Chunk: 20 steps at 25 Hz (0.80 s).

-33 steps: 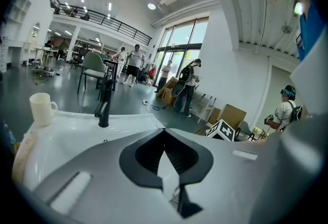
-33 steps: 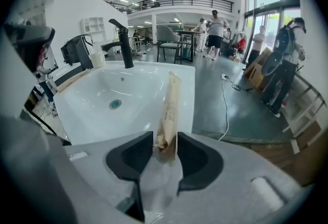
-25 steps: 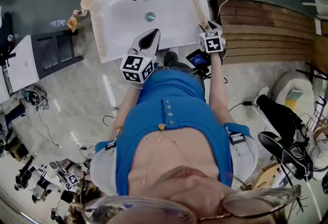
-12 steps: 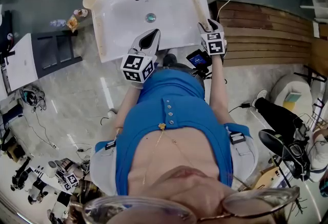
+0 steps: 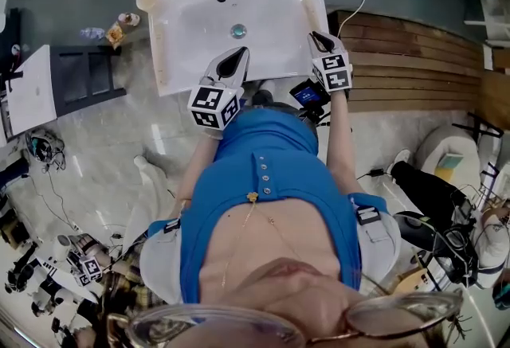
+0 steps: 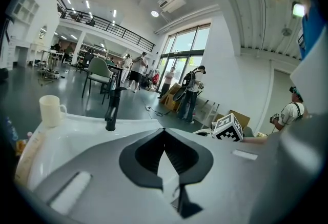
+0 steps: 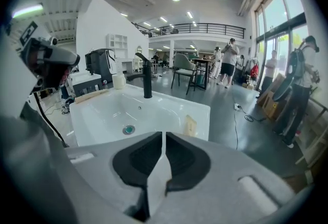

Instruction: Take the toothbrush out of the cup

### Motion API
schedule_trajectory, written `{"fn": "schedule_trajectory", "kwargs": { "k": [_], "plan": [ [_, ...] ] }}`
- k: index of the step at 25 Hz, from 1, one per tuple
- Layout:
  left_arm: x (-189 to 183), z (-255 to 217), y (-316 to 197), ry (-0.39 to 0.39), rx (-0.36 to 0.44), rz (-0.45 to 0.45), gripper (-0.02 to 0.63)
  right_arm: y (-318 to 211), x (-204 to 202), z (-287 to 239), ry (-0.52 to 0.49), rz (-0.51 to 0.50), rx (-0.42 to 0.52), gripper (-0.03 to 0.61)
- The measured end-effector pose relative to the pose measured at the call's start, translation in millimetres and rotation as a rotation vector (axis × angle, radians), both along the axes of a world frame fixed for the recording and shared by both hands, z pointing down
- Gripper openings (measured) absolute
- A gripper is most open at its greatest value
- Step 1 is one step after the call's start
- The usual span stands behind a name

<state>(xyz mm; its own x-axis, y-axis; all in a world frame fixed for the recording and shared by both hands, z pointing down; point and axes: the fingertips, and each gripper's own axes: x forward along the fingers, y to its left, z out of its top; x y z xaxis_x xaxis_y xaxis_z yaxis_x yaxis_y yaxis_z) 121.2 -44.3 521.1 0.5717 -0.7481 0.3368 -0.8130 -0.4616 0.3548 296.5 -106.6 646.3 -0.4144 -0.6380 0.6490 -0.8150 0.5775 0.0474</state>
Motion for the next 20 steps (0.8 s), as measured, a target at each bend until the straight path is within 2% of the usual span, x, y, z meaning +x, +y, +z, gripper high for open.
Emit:
{"fn": "schedule_trajectory", "kwargs": {
  "k": [2,7,14,20],
  "plan": [
    [-7,-10,-1,0.004,0.004,-0.013,0.002,-3,-10,-15,-0.005,-0.024,0.01,0.004],
    [-19,-23,-1,0.011,0.005,-0.029,0.002,-6,-37,-42,-0.036,-0.105,0.039,0.002],
    [-22,-22,0,-0.005,0.008,-0.029,0.002,2,-84,-78,-0.07,-0.295,0.108,0.002],
    [-21,-24,-5,-0.013,0.015,-0.017,0.002,10,-120,-108,-0.136,-0.423,0.151,0.002]
  ]
}}
